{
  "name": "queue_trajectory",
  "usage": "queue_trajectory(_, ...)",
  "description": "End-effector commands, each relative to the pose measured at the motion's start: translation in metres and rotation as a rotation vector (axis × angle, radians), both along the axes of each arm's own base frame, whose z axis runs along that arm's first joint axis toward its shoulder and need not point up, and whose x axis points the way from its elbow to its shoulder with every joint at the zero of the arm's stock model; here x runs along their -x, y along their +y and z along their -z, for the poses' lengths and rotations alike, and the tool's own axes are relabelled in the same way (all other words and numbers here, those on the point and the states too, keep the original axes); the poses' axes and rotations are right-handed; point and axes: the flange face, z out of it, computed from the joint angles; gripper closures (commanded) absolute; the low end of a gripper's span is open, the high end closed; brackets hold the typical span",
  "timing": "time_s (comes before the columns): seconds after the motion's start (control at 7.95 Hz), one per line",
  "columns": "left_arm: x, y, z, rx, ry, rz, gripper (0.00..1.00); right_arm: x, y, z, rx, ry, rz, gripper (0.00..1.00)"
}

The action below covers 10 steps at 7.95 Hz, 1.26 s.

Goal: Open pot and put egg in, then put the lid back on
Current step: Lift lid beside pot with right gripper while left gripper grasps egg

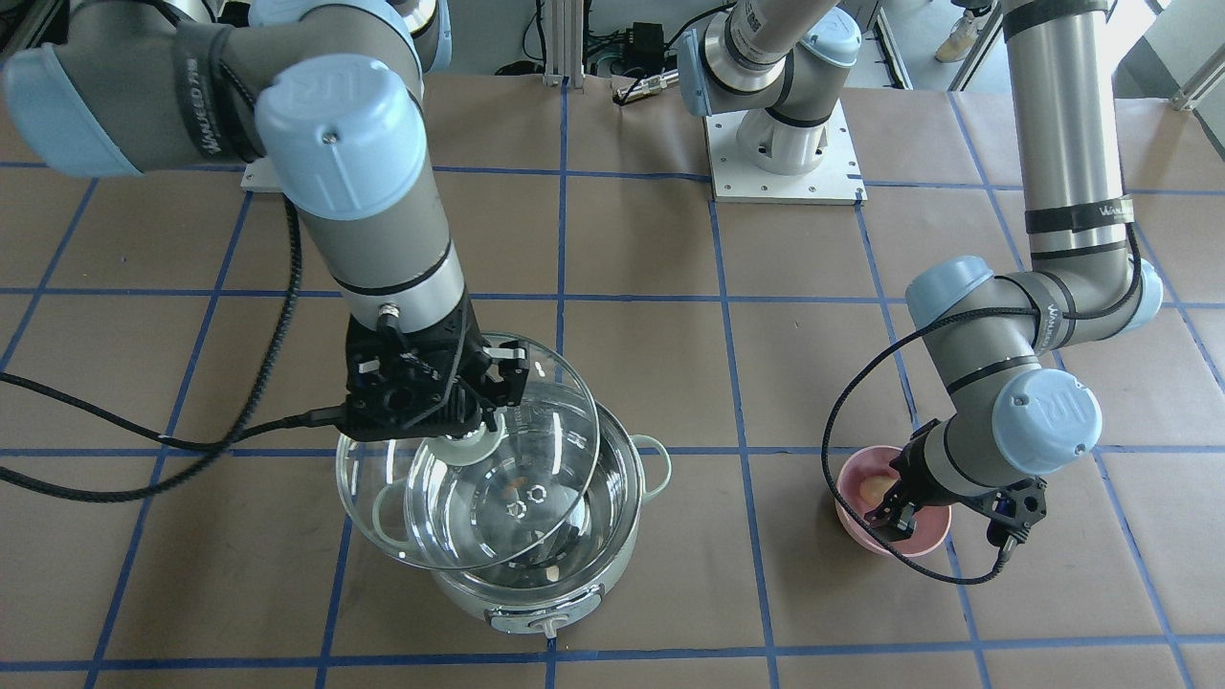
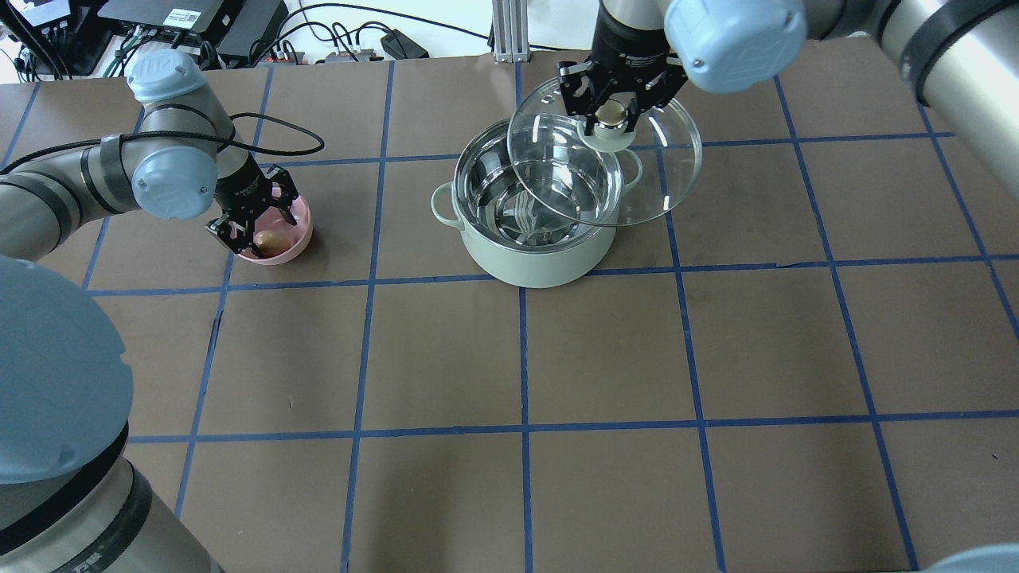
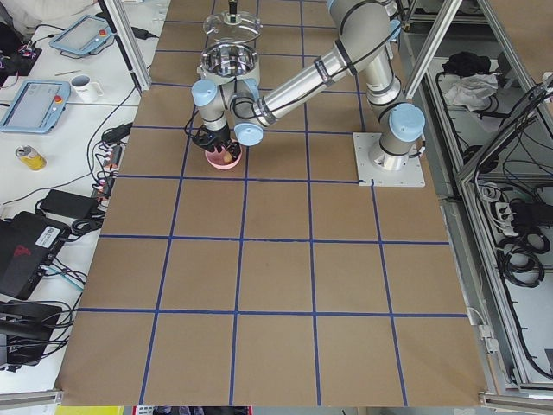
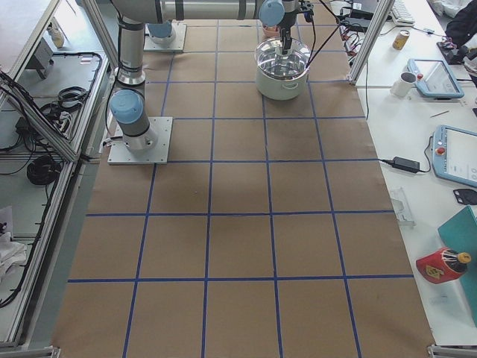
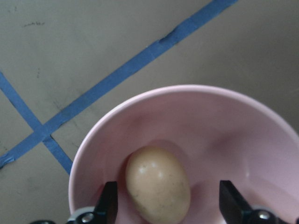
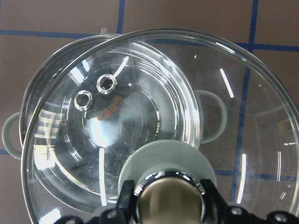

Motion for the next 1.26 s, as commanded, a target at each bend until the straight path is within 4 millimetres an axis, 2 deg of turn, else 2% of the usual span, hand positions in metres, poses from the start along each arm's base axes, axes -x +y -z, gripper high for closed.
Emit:
queue_trajectory(0.0,0.000,0.000,0.002,-0.001,0.003,-0.001,0.30,0.087,0.009,-0.019,-0.050,0.042,-0.049,1.00)
queue_trajectory(0.13,-0.001,-0.001,0.001,0.000,0.000,0.000,0.34,0.109,0.009,-0.016,-0.064,0.042,-0.069,1.00)
queue_trajectory(0.25,-0.002,0.000,0.001,-0.002,-0.007,0.004,0.35,0.121,0.012,-0.023,-0.060,0.062,-0.087,1.00)
queue_trajectory(0.38,-0.005,0.000,0.000,-0.008,-0.035,0.013,0.43,0.125,0.013,-0.020,-0.068,0.109,-0.132,1.00)
queue_trajectory(0.5,-0.005,0.000,0.000,-0.009,-0.040,0.013,0.55,0.128,0.015,-0.015,-0.078,0.121,-0.146,1.00)
queue_trajectory(0.63,-0.005,0.000,0.001,-0.011,-0.037,0.013,0.73,0.128,0.015,-0.014,-0.078,0.121,-0.146,1.00)
queue_trajectory(0.88,-0.004,0.000,0.000,-0.006,-0.030,0.009,0.84,0.128,0.014,-0.014,-0.075,0.120,-0.147,1.00)
queue_trajectory(1.01,-0.003,-0.001,-0.006,0.006,-0.029,0.012,0.97,0.128,0.014,-0.013,-0.078,0.120,-0.147,1.00)
queue_trajectory(1.13,0.000,-0.001,-0.030,0.038,-0.036,0.019,1.00,0.128,0.014,-0.013,-0.075,0.119,-0.147,1.00)
